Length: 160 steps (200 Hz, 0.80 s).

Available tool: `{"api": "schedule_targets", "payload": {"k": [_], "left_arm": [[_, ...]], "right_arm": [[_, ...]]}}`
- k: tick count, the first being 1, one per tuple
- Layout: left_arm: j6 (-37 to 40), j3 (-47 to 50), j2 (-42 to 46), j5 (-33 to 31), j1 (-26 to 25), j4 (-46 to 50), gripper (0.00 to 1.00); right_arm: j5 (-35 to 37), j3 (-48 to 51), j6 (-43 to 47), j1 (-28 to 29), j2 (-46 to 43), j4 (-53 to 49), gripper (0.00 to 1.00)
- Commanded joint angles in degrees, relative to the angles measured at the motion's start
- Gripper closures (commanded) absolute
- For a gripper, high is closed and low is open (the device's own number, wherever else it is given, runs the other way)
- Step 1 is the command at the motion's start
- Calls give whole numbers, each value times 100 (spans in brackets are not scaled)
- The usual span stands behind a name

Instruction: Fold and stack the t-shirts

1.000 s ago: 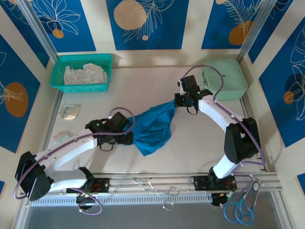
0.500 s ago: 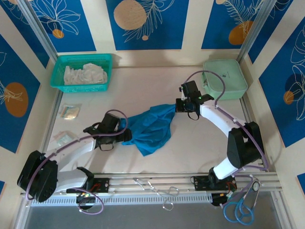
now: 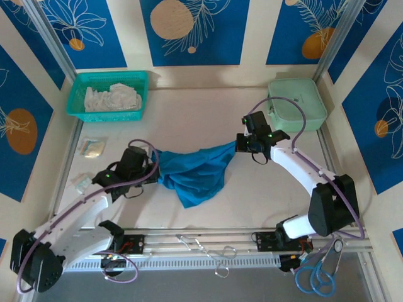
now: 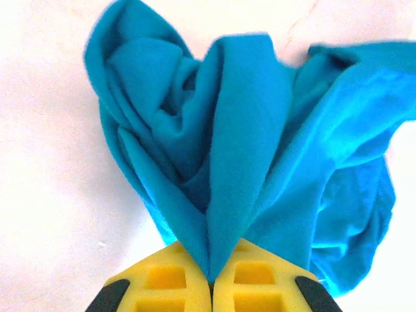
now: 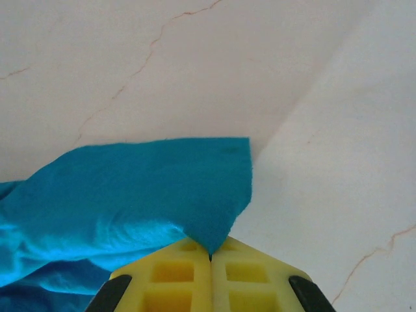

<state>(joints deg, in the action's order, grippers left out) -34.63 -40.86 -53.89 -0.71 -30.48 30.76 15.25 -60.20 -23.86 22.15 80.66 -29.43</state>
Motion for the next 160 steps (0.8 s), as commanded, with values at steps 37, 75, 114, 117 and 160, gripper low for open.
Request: {"api": "schedule_targets", "payload": {"k": [37,75,114,117,160], "left_arm": [[676,-2064,-302,-792,60,2781,100],[1170,-3242,-1282,-1638,60,3795,100],[1920,-4688,-2869,-2394,60,3996,100],[1977,-4794,-2992,-2443,60,3966,100],[2849,-6913,-5138,-2936,61,3642,100]], "right_arm": [[278,-9,68,-161,-508,-409,100],[211,-351,488,-526,-442,-509,100],[80,-1077,824,-888,128,-546,100],[68,-1126,834,-896,181,-548,100],[4,-1740,874,-941,1032,-460,100]]}}
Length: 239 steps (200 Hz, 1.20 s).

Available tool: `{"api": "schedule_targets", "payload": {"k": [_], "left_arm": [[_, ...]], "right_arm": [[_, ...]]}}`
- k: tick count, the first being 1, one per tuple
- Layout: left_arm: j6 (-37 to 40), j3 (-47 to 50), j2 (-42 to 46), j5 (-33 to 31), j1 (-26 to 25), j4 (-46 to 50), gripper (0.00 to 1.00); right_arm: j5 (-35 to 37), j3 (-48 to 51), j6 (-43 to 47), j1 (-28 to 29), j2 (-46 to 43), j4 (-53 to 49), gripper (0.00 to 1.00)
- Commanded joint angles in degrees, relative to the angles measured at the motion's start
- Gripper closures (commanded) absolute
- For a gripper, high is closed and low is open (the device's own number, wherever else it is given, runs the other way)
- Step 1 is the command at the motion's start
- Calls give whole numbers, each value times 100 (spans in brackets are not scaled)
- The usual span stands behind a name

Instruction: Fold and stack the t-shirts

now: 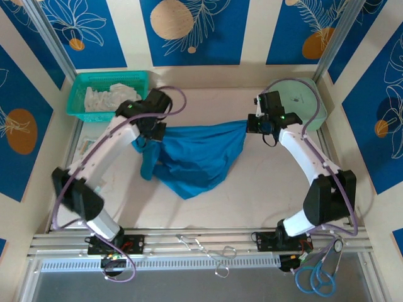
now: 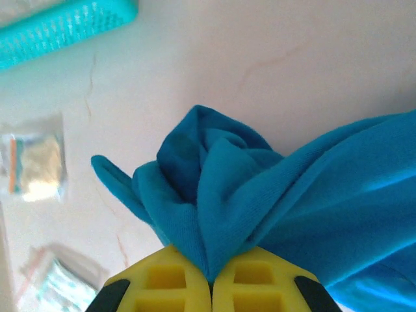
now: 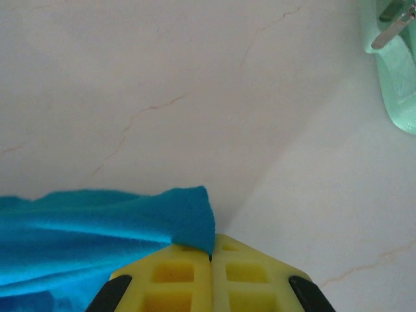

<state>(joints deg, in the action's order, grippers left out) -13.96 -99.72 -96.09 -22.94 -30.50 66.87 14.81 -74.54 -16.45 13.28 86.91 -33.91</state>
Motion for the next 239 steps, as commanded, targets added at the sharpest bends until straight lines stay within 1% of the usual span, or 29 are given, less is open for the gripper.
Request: {"api": "schedule_targets", "payload": {"k": [1,29,44,51,64,71,81,86,89,91,108,113,131,146,161,174,180,199,220,239], "left_arm": [[807,-1104,-976,-721,62,30,100],[1450,-2898,-2578,-815,62,69,99],[1615,-3851,-3343,-773,49,237,79],[1656,-4175,-3609,-774,44,246,62],[1707,-4439,-3893,-837,19,113,34],[1714,-4435,-3925,-873,1,5,24],[1691,-4420,-3914,-873,-21,-47,17],[1657,-4396,-3880,-876,-38,-42,14],[1644,-4371,-3843,-865,-47,-44,2],[1631,-4347,-3817,-862,-56,-47,0],[1551,-3904,-3407,-852,-134,-172,0],[1531,-3733,-3237,-842,-168,-226,1],[1359,-3097,-2607,-810,-299,-292,1],[1019,-2554,-2126,-668,-360,-120,0],[609,-1808,-1699,-400,-360,56,0],[300,-1025,-1393,-104,-360,-15,0],[206,-621,-1272,75,-360,-145,0],[-64,418,-1070,424,-347,-799,8],[-303,862,-1285,687,-317,-1351,16],[-410,882,-1724,734,-292,-1734,23]], "right_arm": [[44,-319,129,-58,428,-7,100],[68,-667,30,-95,1063,67,100],[131,-875,-44,-91,1402,77,100],[184,-958,-95,-100,1536,85,100],[257,-1092,-216,-112,1740,65,100],[284,-1166,-298,-127,1821,28,100],[278,-1247,-437,-149,1887,-44,100],[261,-1272,-497,-155,1903,-84,95],[259,-1281,-542,-154,1900,-103,91],[253,-1280,-568,-155,1893,-117,89],[198,-1164,-817,-132,1760,-204,65],[176,-1121,-904,-112,1700,-252,60],[118,-843,-1223,-20,1401,-430,49],[93,-478,-1516,145,1058,-574,43],[83,-89,-1757,370,722,-684,41],[32,265,-1968,617,451,-689,41],[6,425,-2074,725,351,-680,42],[-171,810,-2376,1029,204,-555,49],[-376,1029,-2610,1181,328,-292,55],[-435,908,-2623,1190,668,-166,58]]}}
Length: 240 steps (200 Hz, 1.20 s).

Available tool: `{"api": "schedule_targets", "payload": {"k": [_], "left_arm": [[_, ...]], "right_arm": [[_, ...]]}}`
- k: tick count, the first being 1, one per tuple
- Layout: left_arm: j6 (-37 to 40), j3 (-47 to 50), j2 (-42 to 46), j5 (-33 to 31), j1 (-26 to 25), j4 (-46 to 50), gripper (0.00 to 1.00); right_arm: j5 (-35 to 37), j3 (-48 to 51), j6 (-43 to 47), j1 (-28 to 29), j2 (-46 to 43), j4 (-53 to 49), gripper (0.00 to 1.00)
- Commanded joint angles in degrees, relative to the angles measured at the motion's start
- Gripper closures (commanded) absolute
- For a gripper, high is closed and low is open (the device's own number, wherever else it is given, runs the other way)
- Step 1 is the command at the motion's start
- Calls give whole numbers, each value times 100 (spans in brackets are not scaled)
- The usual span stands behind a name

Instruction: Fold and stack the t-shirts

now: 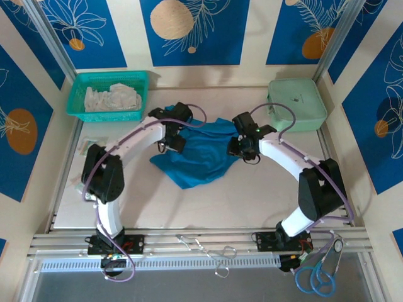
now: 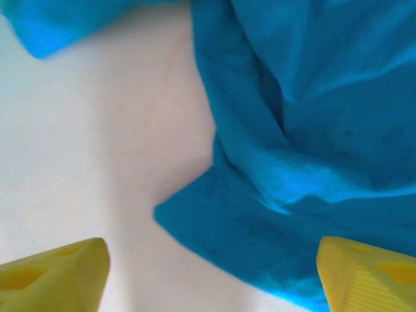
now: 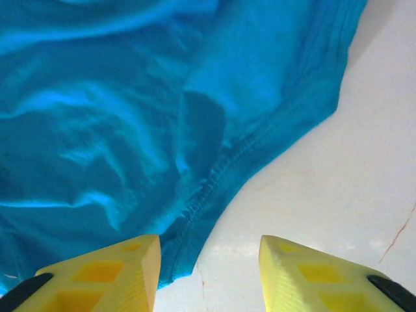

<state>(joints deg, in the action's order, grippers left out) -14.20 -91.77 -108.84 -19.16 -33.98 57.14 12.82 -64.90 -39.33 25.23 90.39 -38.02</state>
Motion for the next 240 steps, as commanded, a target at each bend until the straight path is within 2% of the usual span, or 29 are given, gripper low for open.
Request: {"api": "schedule_targets", "payload": {"k": [1,50,87,97,113,161,184,208,221,240], "left_arm": [[-389,79,-478,353,57,-781,23],[-539,-458,-1532,307,292,-1100,45],[-650,108,-1512,775,279,-1287,86],[-724,447,-1327,966,235,-1413,92],[-902,1038,-938,1236,97,-1587,96],[-2043,2416,336,2026,-793,-1962,93],[-2538,2457,556,2339,-1367,-2209,88],[-2720,2049,418,2633,-1841,-2476,81],[-2675,1677,306,2545,-2008,-2386,73],[-2561,1245,298,2284,-2069,-2041,52]], "right_arm": [[-236,-66,-332,-7,338,252,58],[-262,-810,-164,-309,1397,295,65],[-223,-1392,5,-601,2146,187,66],[-210,-1614,63,-700,2380,108,67],[-259,-1987,174,-875,2776,-6,67],[-462,-3149,506,-1263,3739,-410,68],[-599,-3861,689,-1387,4178,-695,68],[-627,-4860,975,-1456,4657,-1138,68],[-668,-5466,1118,-1490,4917,-1453,68],[-764,-6085,1351,-1503,5089,-1761,68]]}}
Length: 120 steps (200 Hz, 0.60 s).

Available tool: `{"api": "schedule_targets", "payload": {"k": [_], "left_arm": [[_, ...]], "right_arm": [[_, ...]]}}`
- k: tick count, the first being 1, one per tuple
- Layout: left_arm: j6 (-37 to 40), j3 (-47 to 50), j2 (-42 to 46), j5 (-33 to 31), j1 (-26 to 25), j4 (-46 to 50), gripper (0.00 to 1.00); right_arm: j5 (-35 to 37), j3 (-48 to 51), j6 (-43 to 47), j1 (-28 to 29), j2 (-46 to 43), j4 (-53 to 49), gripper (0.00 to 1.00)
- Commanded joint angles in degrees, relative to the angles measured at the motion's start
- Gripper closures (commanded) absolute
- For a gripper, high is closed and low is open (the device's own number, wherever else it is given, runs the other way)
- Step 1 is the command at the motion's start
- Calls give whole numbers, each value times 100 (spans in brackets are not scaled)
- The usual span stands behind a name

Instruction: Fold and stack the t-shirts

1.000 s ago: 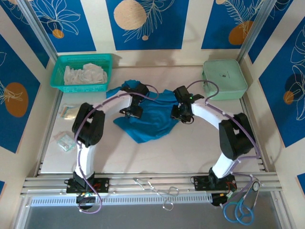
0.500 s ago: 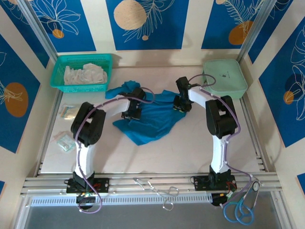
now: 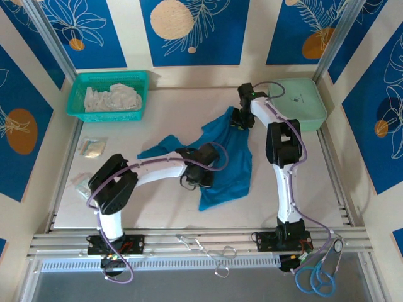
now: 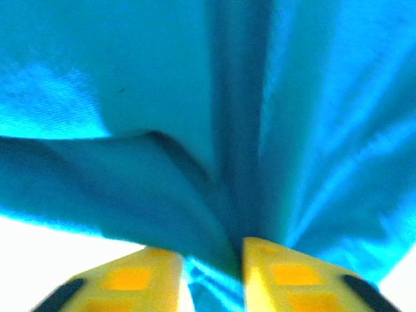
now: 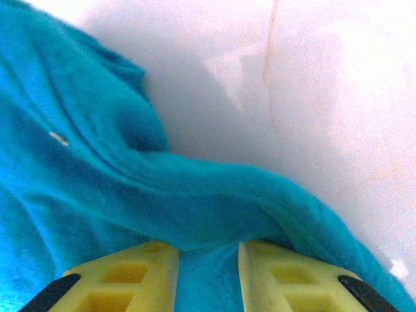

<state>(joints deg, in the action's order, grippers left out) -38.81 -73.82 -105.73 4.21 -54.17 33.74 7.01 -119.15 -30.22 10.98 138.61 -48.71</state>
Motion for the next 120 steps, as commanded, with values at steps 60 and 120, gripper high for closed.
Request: {"api": "schedule_targets", "payload": {"k": [60,120], "left_arm": [[8,-693,1160,-1477,243,1703,20],[406,392,1870,-1319,1711,1066,20]], "right_arm": [[-382,536,502,-61,-1179,-420,60],[-630,4264,-277,465,-3761,610,60]]}}
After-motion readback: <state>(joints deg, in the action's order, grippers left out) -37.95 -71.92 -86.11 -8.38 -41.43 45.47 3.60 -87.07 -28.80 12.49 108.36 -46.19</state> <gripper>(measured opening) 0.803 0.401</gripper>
